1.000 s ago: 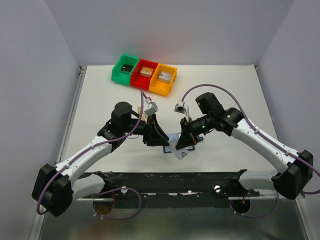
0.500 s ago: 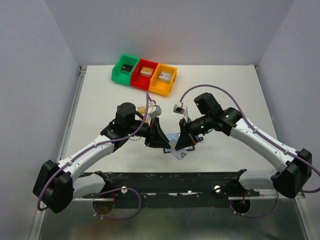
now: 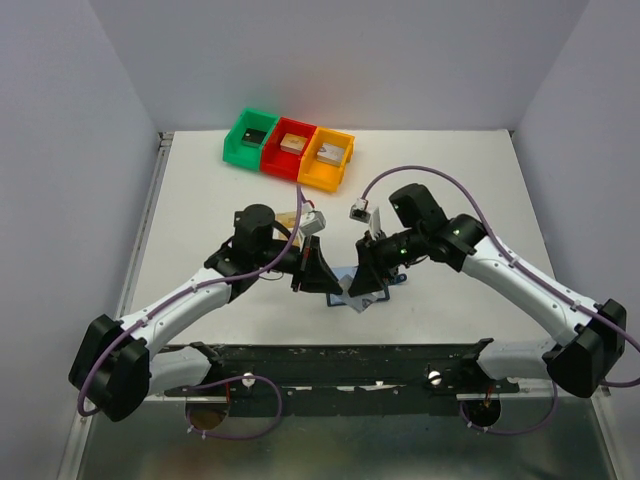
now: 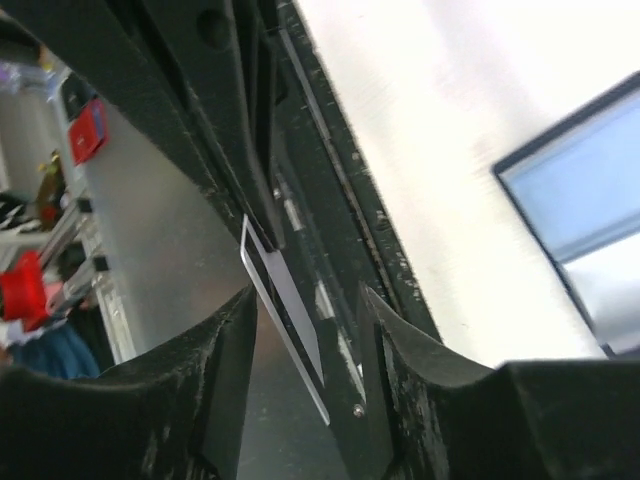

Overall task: Take the credit cards out of the card holder
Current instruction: Remove the credit card from the card holder, then place the credit card at the center of the board.

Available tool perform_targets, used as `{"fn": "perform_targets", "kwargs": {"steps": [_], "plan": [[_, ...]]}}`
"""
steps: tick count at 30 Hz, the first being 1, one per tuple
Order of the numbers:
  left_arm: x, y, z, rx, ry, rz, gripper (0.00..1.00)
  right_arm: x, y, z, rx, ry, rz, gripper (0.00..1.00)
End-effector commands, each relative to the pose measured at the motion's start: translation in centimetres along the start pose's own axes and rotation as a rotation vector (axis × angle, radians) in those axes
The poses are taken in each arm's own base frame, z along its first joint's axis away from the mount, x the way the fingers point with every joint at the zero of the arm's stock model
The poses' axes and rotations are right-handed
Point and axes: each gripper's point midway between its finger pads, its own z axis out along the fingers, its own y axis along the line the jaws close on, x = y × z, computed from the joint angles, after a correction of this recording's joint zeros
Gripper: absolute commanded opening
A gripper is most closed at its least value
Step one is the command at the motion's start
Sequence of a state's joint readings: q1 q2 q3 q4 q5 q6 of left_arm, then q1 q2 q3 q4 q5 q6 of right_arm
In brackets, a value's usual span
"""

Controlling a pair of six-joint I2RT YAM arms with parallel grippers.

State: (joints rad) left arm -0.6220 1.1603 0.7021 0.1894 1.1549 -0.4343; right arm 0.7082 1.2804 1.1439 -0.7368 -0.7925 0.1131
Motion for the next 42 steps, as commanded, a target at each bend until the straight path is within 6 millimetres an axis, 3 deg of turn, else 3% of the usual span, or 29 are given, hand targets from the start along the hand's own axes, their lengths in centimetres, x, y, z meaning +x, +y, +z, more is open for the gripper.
{"fn": "perform_targets", "kwargs": {"steps": [1, 6, 9, 11, 15, 20, 24, 31, 42], "plan": [[-2.0, 2.1, -1.0, -0.107, -0.083, 0.014, 0.00, -2.9, -2.5, -2.6, 0.274, -0.153, 0.058, 0.55], [-4.2, 8.4, -4.2, -0.401, -0.247, -0.128, 0.00, -5.4, -5.4, -9.8, 0.634, -0.444, 0.095, 0.56], [-4.9, 12.9, -5.9, -0.624, -0.346, -0.271, 0.00, -5.0, -6.9, -12.6, 0.780, -0.580, 0.093, 0.56], [-5.5, 15.3, -6.4, -0.706, -0.404, -0.350, 0.00, -4.4, -7.6, -13.1, 0.810, -0.644, 0.109, 0.56], [-5.7, 20.2, -6.6, -0.813, -0.463, -0.486, 0.00, -3.0, -8.0, -11.8, 0.760, -0.672, 0.141, 0.56], [-6.2, 24.8, -6.9, -0.906, -0.507, -0.536, 0.00, -1.5, -8.4, -9.8, 0.693, -0.643, 0.176, 0.55], [-5.6, 28.2, -7.3, -0.989, -0.514, -0.587, 0.00, -0.9, -9.0, -8.7, 0.682, -0.618, 0.192, 0.55], [-4.5, 31.5, -6.7, -1.019, -0.512, -0.678, 0.00, -0.7, -9.8, -8.1, 0.699, -0.583, 0.185, 0.55], [-3.8, 33.2, -5.3, -0.965, -0.508, -0.732, 0.00, -0.3, -10.1, -6.5, 0.658, -0.527, 0.196, 0.55]]}}
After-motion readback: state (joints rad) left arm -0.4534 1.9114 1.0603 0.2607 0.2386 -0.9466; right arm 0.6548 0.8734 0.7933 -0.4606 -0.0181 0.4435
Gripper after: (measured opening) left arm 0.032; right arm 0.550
